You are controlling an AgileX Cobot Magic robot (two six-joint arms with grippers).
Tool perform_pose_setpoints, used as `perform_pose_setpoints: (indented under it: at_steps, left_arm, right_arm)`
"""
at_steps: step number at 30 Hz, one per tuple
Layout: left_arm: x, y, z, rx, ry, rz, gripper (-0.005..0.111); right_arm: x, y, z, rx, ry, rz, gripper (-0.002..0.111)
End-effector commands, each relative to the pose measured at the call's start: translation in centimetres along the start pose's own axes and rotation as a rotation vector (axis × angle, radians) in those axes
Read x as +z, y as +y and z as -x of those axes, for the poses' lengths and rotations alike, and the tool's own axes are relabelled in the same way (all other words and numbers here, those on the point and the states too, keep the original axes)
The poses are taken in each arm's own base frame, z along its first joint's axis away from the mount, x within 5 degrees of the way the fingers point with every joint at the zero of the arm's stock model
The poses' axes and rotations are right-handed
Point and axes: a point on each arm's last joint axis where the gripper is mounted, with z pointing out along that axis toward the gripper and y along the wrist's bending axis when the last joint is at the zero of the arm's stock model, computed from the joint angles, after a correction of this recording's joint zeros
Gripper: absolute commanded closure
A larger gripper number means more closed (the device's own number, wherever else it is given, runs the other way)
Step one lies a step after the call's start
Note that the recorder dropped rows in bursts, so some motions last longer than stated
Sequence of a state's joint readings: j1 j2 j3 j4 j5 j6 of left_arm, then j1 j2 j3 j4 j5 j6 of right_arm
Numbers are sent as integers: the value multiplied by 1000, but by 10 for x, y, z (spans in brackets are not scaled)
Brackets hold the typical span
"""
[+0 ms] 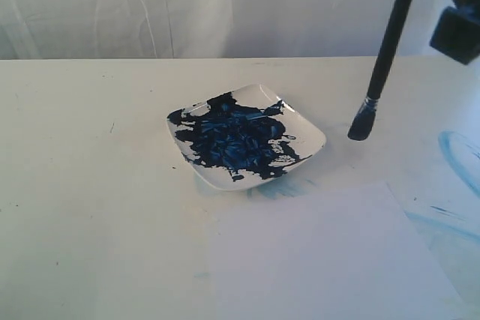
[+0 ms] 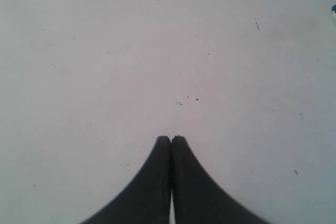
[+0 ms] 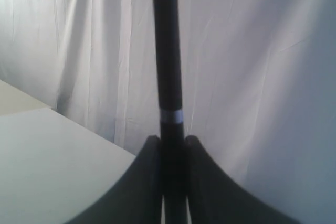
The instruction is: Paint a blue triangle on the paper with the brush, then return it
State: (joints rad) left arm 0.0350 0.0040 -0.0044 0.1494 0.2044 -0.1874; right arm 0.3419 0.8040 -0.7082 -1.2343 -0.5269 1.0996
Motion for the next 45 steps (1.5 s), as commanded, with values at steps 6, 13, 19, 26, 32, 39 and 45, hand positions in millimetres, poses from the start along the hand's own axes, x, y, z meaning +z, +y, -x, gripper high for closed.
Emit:
perform_pose_setpoints:
  at_steps: [6, 13, 19, 26, 32, 39, 45]
  left_arm:
    - [0, 0, 4, 15, -60, 1, 107]
    - [-3, -1, 24, 13, -283, -7, 107]
    - [-8, -1, 36, 13, -422, -13, 107]
    - [-24, -3, 61, 12, -748, -26, 107]
    - [-29, 10, 71, -301, -797, -8, 107]
    - [9, -5, 142, -153, -31, -114, 107]
    - [53, -86, 157, 2, 326, -1148, 107]
  right_arm:
    - [-19, 6, 5, 46, -36, -32, 108]
    - [-19, 6, 5, 68, -33, -39, 108]
    - [-19, 6, 5, 68, -33, -39, 108]
    - [-19, 0, 2, 69, -4, -104, 108]
    - [-20, -9, -2, 89, 32, -204, 108]
    - [-21, -11, -3, 172, 31, -229, 108]
    - [-21, -11, -2, 228, 24, -228, 108]
